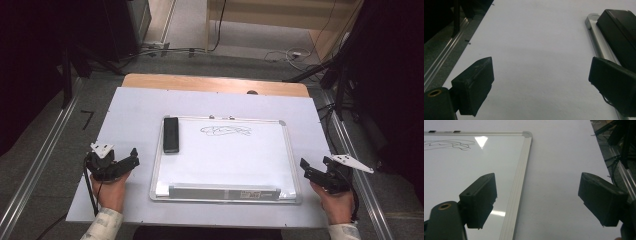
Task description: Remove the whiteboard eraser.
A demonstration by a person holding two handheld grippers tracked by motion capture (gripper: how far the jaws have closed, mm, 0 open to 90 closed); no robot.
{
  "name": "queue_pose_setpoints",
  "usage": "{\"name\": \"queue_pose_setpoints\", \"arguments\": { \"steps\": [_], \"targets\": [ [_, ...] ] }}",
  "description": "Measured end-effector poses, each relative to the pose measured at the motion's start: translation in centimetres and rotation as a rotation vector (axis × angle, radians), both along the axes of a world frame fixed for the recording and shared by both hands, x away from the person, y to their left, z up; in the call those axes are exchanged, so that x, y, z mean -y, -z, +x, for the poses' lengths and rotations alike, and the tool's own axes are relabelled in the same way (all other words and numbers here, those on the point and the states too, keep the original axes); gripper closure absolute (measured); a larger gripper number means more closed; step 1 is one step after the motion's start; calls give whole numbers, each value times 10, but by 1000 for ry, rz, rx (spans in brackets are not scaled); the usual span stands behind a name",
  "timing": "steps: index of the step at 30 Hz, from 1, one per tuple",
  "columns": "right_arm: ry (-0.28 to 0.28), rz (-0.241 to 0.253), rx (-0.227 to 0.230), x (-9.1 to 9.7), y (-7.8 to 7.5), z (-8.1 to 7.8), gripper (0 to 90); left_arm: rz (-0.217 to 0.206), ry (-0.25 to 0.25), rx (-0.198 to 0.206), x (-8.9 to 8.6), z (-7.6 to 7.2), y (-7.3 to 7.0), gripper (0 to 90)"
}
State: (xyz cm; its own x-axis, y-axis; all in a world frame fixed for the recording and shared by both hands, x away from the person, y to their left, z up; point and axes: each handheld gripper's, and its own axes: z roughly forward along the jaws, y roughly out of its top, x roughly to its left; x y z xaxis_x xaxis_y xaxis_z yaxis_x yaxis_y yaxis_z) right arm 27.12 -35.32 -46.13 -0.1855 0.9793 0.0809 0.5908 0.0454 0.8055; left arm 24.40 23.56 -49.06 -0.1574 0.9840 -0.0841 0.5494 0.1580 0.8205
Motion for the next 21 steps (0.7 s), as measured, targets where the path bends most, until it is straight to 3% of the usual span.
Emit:
{"name": "queue_pose_setpoints", "arguments": {
  "steps": [12, 21],
  "targets": [
    [31, 0, -30, 5, 2, 2, 115, -16, 14, 19, 7, 0, -6, 63],
    [43, -13, -47, 4, 3, 3, 116, -35, 39, 17, 21, 10, -9, 63]
  ]
}}
